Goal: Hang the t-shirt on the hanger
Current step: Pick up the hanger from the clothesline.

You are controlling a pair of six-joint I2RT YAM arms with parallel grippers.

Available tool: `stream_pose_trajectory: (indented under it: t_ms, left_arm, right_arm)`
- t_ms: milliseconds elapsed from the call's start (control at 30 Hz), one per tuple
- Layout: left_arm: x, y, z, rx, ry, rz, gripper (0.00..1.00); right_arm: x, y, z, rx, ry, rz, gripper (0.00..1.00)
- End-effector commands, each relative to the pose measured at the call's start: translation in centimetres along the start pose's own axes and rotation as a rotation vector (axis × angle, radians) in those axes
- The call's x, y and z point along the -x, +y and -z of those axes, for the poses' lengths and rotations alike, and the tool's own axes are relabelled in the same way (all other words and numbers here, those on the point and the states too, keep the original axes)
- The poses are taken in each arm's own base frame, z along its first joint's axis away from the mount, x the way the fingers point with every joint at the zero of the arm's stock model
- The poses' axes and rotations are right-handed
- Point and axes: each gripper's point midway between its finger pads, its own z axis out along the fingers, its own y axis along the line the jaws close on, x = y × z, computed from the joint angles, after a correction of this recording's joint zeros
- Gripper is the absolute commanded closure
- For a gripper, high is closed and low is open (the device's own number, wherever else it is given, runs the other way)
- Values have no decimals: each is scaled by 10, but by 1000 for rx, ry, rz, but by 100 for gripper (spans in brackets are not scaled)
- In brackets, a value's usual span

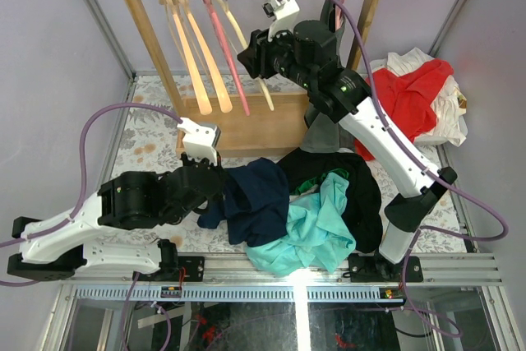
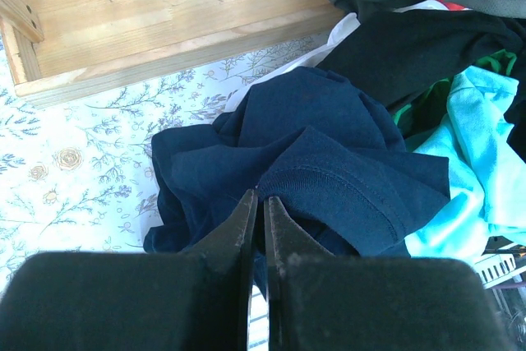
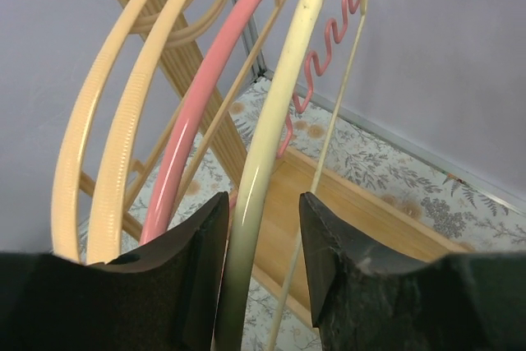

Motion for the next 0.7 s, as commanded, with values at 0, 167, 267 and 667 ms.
stream_pose_trajectory:
  t_ms: [0,167,267,667]
  left_arm:
    - [11,7,5,9,-42,47,100]
    - [9,10,8,10,-39,55,100]
    - [9,11,8,10,-39,58,100]
    - [9,12,9,12,-41,58,100]
  right_arm:
    - [19,-3,-4,-24,-62,9,58]
    - [24,-6,-2,-40,-74,23,79]
    - [34,-6,5,-44,-99,30,90]
    - [85,5,45,-24,-216,30,100]
